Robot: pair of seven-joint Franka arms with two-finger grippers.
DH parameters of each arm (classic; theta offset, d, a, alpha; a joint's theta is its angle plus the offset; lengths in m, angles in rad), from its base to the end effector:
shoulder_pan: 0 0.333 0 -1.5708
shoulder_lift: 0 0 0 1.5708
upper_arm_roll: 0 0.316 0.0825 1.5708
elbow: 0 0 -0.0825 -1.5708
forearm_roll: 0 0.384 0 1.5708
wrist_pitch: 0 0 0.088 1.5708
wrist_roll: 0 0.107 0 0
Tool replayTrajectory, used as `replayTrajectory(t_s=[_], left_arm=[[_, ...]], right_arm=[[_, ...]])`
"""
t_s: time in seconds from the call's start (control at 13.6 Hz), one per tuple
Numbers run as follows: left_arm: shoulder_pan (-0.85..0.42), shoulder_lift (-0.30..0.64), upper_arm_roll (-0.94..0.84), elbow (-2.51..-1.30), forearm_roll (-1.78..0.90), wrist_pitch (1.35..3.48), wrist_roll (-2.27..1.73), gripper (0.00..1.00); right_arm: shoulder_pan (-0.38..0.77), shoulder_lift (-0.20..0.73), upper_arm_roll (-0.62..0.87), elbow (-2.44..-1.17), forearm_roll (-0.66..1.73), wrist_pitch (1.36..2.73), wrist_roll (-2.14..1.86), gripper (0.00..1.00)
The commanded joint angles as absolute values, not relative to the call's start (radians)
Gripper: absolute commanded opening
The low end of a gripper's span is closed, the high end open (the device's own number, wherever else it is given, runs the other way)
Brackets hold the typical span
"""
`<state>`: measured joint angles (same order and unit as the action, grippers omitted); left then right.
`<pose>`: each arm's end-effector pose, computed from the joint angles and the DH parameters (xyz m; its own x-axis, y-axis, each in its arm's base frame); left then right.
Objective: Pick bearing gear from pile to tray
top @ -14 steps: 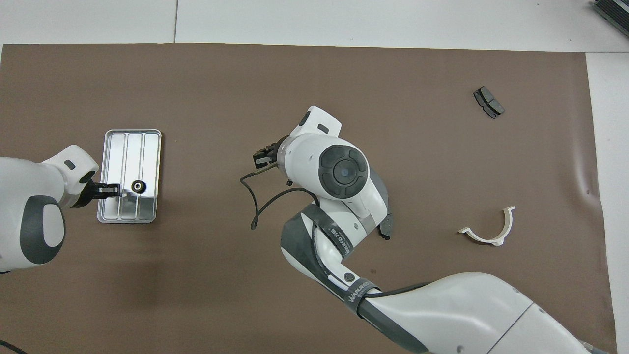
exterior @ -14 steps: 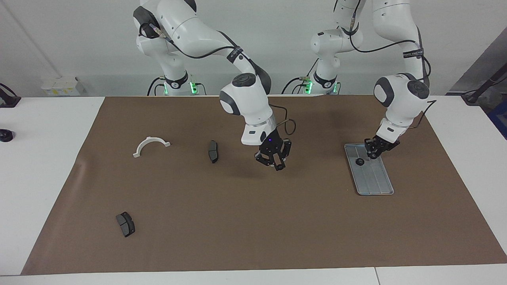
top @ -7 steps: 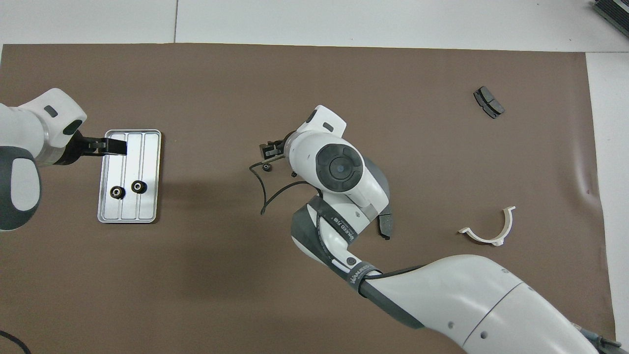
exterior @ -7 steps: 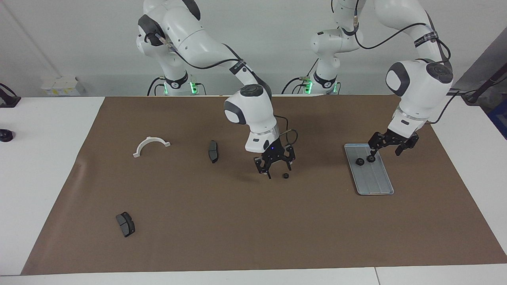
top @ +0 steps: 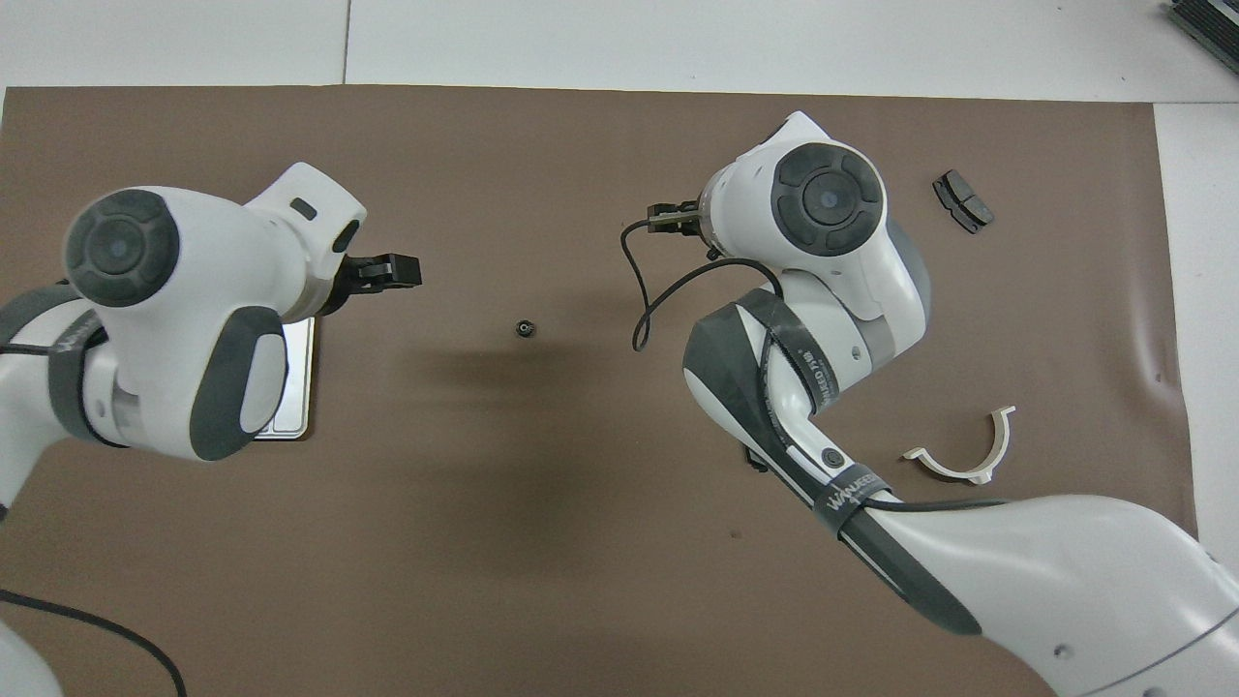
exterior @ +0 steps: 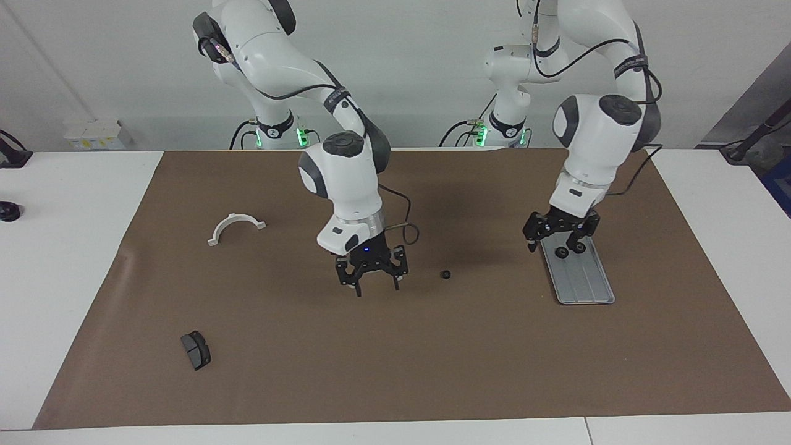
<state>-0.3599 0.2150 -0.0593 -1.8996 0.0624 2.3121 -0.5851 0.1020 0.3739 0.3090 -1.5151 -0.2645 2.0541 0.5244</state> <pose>0.5736 -0.2523 0.4086 0.9732 0.1352 0.1859 0.1233 -0.9896 0.0743 0.6452 0.2334 0.4746 0.9739 -0.0373 0.2240 -0.0459 -0.9984 0.0331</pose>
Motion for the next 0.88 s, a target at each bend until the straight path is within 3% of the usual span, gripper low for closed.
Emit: replayTrajectory(t_s=[0.0, 0.07, 0.29, 0.52, 0.81], left_arm=[[-0.454, 0.354, -0.037, -1.83, 0.113, 2.371, -0.745, 1.0], [-0.469, 0.385, -0.037, -1.83, 0.114, 2.406, -0.776, 0.9], [-0.5, 0.403, -0.037, -1.845, 0.13, 2.419, -0.827, 0.68], [-0.492, 0.41, -0.037, -1.871, 0.15, 2.425, -0.824, 0.59], [-0.489, 0.407, -0.037, -1.916, 0.15, 2.491, -0.821, 0.51]], right_arm=[[0.011, 0.244, 0.325, -1.542, -0.174, 1.895, 0.459, 0.95], [-0.035, 0.194, 0.325, -1.542, -0.128, 1.828, 0.418, 1.0], [-0.121, 0.101, 0.324, -1.543, -0.084, 1.697, 0.301, 1.0], [-0.16, 0.061, 0.293, -1.542, -0.025, 1.628, 0.194, 1.0], [-0.016, 0.031, -0.03, -1.542, 0.021, 1.585, -0.088, 1.0]])
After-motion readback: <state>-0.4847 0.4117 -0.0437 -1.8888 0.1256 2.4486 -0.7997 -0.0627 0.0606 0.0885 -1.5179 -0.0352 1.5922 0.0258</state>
